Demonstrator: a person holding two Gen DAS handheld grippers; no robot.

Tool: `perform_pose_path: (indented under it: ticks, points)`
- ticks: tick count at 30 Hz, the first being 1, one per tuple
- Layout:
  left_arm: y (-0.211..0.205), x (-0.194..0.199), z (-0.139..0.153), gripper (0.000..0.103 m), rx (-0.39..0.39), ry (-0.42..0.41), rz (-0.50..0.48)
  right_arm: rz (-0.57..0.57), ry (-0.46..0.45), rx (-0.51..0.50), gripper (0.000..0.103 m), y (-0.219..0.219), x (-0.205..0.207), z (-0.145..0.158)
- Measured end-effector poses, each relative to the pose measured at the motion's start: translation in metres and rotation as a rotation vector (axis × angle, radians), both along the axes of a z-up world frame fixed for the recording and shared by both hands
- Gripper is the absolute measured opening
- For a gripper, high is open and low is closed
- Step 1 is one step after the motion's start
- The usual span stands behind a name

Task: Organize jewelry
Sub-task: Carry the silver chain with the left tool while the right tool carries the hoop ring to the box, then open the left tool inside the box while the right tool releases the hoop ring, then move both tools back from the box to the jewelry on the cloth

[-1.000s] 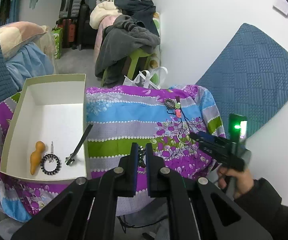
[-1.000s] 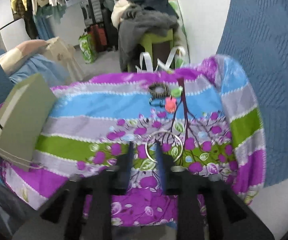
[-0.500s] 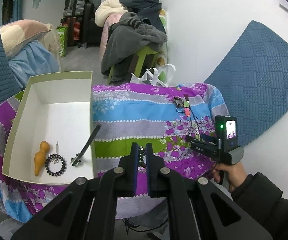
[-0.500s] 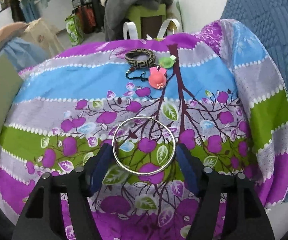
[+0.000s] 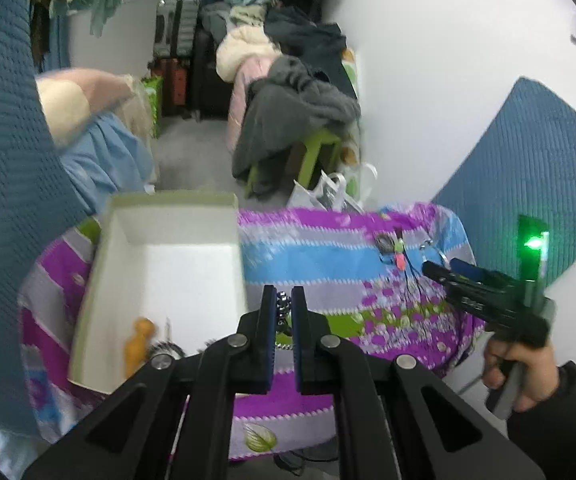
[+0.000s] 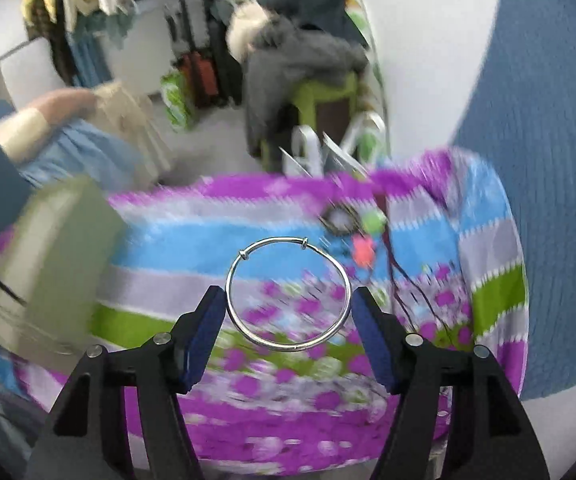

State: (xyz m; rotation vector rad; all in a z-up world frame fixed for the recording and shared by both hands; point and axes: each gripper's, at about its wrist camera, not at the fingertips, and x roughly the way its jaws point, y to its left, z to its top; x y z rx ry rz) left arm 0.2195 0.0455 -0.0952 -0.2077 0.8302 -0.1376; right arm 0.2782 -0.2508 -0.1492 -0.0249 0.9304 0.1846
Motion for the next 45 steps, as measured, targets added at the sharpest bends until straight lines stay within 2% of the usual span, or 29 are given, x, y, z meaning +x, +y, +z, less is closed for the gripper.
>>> perform_pose_path:
  ticks: [7, 12, 15, 19, 30, 31, 36, 40, 44, 45]
  points:
    - [0.044, 0.001, 0.032, 0.005, 0.029, -0.055, 0.065, 0.118, -0.103, 0.084, 0.063, 0.07, -0.017, 0.084]
    - [0.079, -0.002, 0.033, 0.005, 0.044, -0.053, 0.115, 0.206, -0.132, 0.142, 0.063, 0.124, -0.027, 0.11]
    - [0.095, -0.004, 0.028, 0.005, 0.044, -0.043, 0.14, 0.255, -0.115, 0.178, 0.063, 0.154, -0.028, 0.108]
    - [0.112, -0.006, 0.011, 0.005, 0.042, -0.014, 0.166, 0.308, -0.069, 0.193, 0.063, 0.189, -0.033, 0.09]
    - [0.128, -0.014, -0.059, 0.006, 0.009, 0.114, 0.19, 0.42, 0.025, 0.093, 0.061, 0.248, -0.06, 0.035]
    - [0.129, -0.015, -0.062, 0.006, 0.004, 0.119, 0.192, 0.424, 0.031, 0.087, 0.058, 0.249, -0.06, 0.031]
    - [0.133, -0.015, -0.069, 0.007, -0.043, 0.151, 0.194, 0.415, 0.051, 0.08, 0.057, 0.247, -0.06, 0.023]
    - [0.122, -0.012, -0.06, 0.007, -0.021, 0.165, 0.191, 0.387, 0.014, 0.093, 0.057, 0.23, -0.06, 0.036]
    - [0.093, -0.009, -0.042, 0.008, 0.001, 0.118, 0.143, 0.347, -0.047, 0.107, 0.057, 0.203, -0.062, 0.058]
    - [0.082, -0.007, -0.038, 0.011, 0.015, 0.103, 0.131, 0.335, -0.061, 0.11, 0.058, 0.195, -0.062, 0.063]
